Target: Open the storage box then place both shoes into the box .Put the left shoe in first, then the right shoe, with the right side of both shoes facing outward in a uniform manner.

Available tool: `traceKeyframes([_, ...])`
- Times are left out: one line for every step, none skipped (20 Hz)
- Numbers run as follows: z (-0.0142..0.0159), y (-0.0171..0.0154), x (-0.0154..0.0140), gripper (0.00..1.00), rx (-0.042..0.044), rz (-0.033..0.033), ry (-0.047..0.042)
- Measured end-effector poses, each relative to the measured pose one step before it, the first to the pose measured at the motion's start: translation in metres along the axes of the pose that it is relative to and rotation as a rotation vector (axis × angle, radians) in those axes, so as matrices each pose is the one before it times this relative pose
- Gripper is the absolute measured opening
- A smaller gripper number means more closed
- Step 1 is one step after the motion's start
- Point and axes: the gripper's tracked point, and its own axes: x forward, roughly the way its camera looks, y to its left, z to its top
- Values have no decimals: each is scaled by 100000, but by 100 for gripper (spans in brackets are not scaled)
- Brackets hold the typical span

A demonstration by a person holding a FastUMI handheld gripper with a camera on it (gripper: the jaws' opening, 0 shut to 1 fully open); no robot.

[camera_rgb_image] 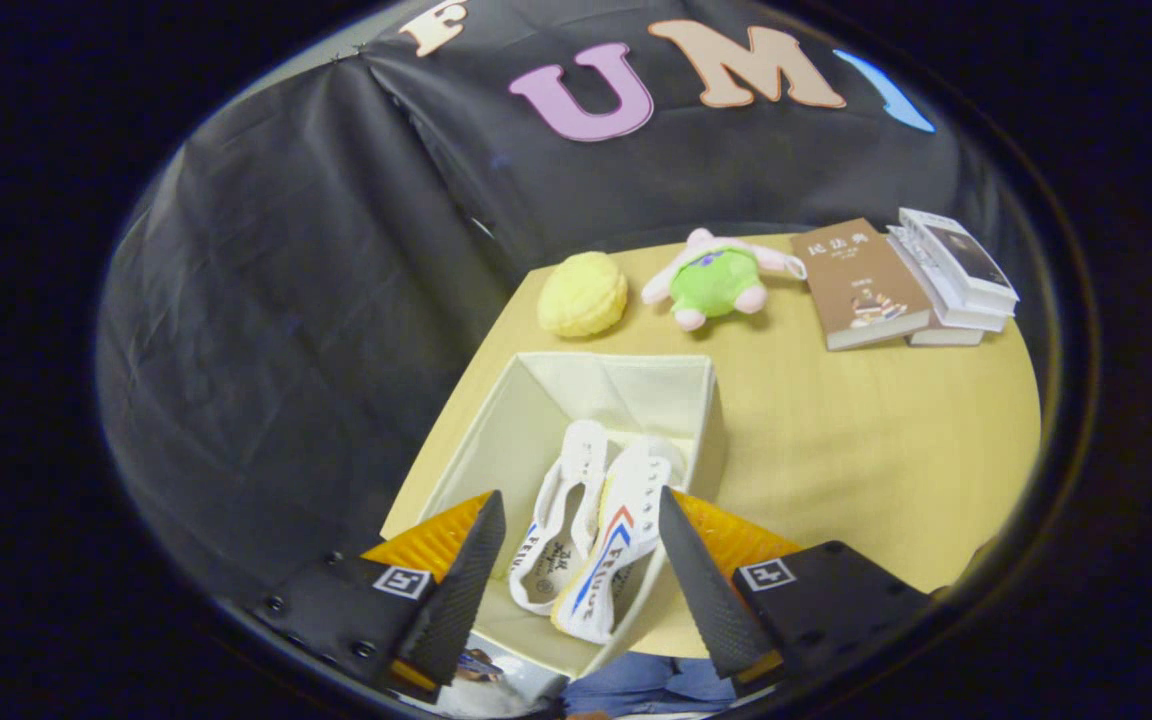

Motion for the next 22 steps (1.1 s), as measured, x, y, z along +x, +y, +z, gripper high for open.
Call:
traceKeyframes([196,-834,-612,75,-2490,-904,-2768])
traceKeyframes([363,-649,-564,80,-2119,-441,-3305])
traceKeyframes([115,-586,-735,85,-1758,-508,-3538])
traceKeyframes([204,-450,-432,91,-1191,-65,-3259])
traceKeyframes([131,-536,-466,96,-793,-375,-3207])
traceKeyframes([195,-580,-542,100,-1173,-702,-3406])
traceKeyframes([212,-672,-465,100,-2397,-1076,-3565])
traceKeyframes([267,-761,-367,100,-2164,-1581,-3264])
traceKeyframes([327,-883,-289,100,-2506,-2289,-4317])
traceKeyframes([515,-1040,-397,100,-2199,-2385,-4614])
traceKeyframes([354,-728,-373,100,-1610,-1469,-4241])
traceKeyframes([401,-778,-447,100,-476,-1259,-3902])
traceKeyframes([333,-647,-391,100,78,-892,-3690])
traceKeyframes([554,-628,-449,100,-203,-887,-3838])
traceKeyframes([529,-670,-387,100,-816,-1101,-3811])
traceKeyframes([682,-740,-312,100,-1675,-1205,-3831])
traceKeyframes([443,-879,-202,100,-2219,-1654,-3544])
traceKeyframes([419,-914,-176,100,-1827,-2283,-2858])
traceKeyframes([263,-682,-189,100,-1337,-1820,-2621])
traceKeyframes([430,-589,-203,100,-1427,-1371,-2621])
traceKeyframes([433,-372,-193,100,-1018,-1058,-2449])
traceKeyframes([334,-329,-189,100,-133,-793,-1838])
